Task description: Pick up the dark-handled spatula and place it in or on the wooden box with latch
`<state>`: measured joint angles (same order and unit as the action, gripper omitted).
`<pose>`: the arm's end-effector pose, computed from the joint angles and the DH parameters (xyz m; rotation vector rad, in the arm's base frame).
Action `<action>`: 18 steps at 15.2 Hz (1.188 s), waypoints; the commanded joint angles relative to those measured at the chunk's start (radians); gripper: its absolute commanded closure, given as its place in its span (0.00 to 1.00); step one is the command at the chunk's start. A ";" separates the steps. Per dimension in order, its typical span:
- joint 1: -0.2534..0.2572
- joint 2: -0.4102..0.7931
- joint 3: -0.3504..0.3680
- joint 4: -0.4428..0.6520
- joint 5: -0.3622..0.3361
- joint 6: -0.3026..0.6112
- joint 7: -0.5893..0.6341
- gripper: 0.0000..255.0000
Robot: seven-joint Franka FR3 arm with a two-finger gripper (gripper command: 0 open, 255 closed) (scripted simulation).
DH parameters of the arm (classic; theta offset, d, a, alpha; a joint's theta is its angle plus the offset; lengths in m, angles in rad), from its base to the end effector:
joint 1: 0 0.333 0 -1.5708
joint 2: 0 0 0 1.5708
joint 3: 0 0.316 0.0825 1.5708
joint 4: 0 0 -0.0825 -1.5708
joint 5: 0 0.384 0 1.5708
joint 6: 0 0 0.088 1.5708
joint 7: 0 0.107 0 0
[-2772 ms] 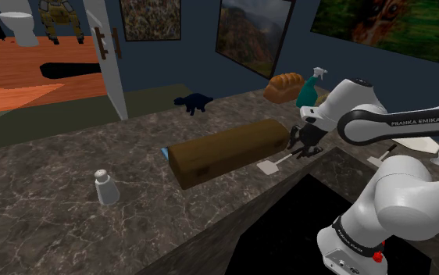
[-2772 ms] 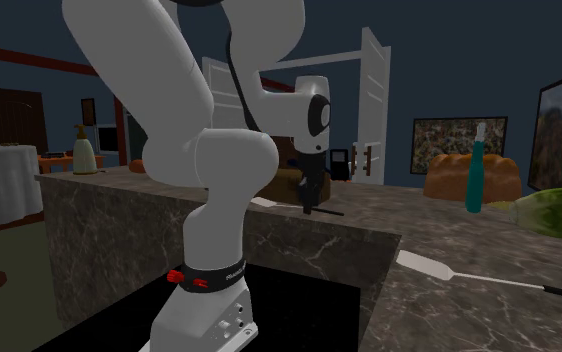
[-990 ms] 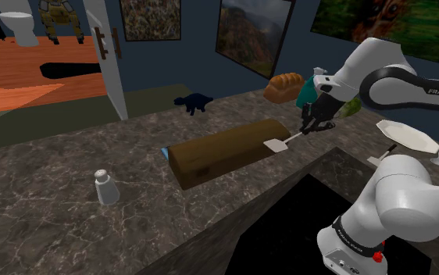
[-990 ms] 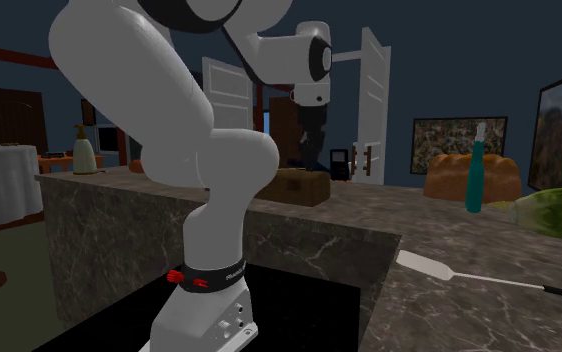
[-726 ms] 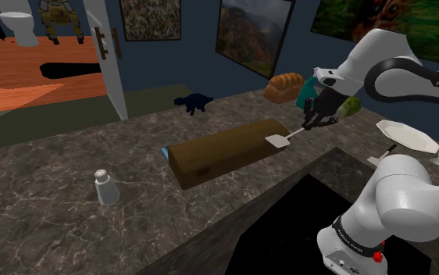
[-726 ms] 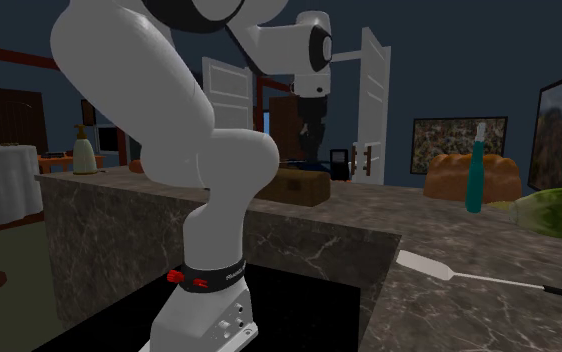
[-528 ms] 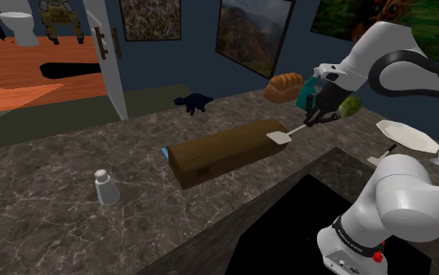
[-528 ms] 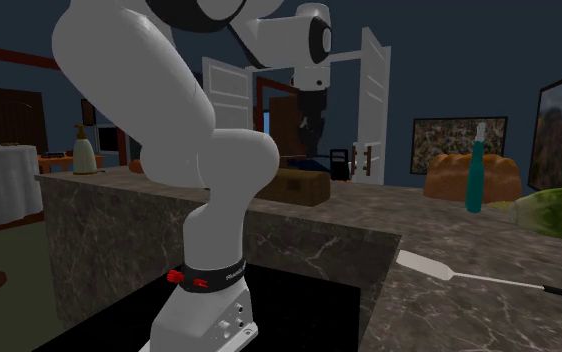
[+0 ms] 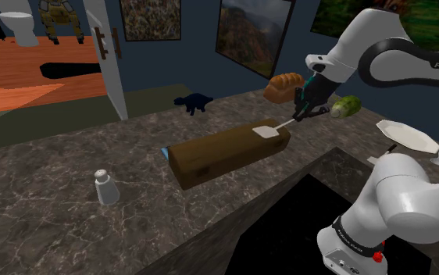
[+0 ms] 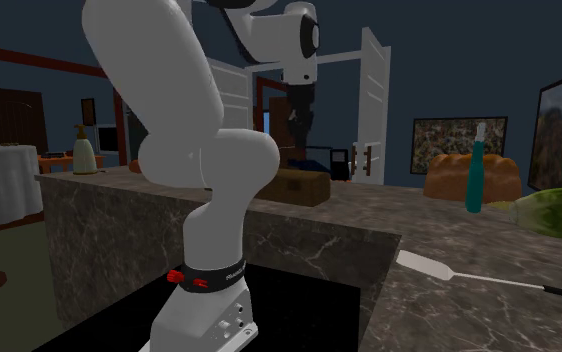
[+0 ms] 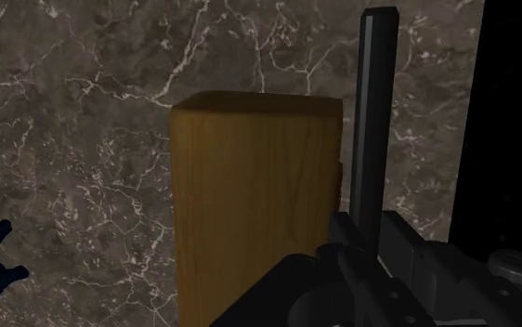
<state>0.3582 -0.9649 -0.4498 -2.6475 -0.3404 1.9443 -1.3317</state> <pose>0.3082 -0.0635 0.5074 2.2426 2.0315 0.3048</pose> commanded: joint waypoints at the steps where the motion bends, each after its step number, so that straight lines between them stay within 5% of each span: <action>1: 0.036 0.055 0.023 0.020 0.023 0.033 0.039 1.00; 11: 0.201 0.398 0.115 0.219 0.139 0.163 0.197 1.00; 18: 0.196 0.420 0.099 0.140 0.129 0.263 0.199 1.00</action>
<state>0.5546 -0.5501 -0.3483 -2.4978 -0.2103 2.1924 -1.1335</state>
